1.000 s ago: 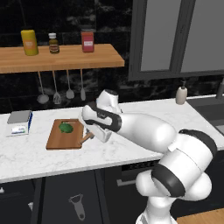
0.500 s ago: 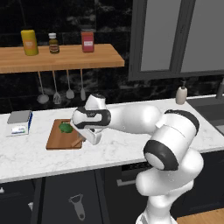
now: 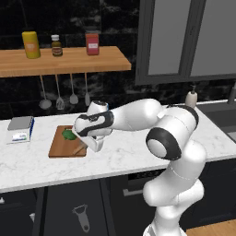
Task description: Place the appropriate cutting tool for cutting the broccoli skin on the cutting board.
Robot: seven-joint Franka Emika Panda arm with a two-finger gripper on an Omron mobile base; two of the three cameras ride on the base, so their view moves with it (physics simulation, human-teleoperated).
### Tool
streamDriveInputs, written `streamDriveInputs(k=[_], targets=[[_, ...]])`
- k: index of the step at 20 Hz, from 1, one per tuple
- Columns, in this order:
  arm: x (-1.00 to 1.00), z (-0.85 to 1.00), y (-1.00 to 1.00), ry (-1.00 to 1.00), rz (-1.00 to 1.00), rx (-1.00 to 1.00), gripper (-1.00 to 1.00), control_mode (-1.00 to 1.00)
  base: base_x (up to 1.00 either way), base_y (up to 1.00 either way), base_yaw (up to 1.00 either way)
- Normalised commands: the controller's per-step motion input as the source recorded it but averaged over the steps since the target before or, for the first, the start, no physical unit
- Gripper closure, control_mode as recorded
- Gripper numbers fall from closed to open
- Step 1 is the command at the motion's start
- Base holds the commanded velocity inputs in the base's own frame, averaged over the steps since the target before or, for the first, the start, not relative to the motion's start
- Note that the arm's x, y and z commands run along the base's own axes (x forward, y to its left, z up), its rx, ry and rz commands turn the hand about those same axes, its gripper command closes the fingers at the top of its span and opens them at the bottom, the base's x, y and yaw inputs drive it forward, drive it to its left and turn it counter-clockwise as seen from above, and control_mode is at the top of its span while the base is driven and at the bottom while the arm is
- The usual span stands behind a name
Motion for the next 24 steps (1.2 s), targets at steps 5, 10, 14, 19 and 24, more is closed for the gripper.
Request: streamDriveInputs(k=[5,10,14,19,24], targets=[[0.36,-0.23,0.08,0.0,0.01,0.0,1.0,-1.0,0.0,0.0,0.0],[0.25,-0.25,0.33,0.0,0.0,-0.01,1.0,-1.0,0.0,0.0,0.0],[0.16,-0.21,0.39,0.0,0.0,-0.03,1.0,-1.0,0.0,0.0,0.0],[0.2,-0.21,0.33,0.0,0.0,-0.01,1.0,-1.0,0.0,0.0,0.0],[0.13,-0.22,0.12,0.0,0.0,0.0,-1.0,-1.0,0.0,0.0,0.0]])
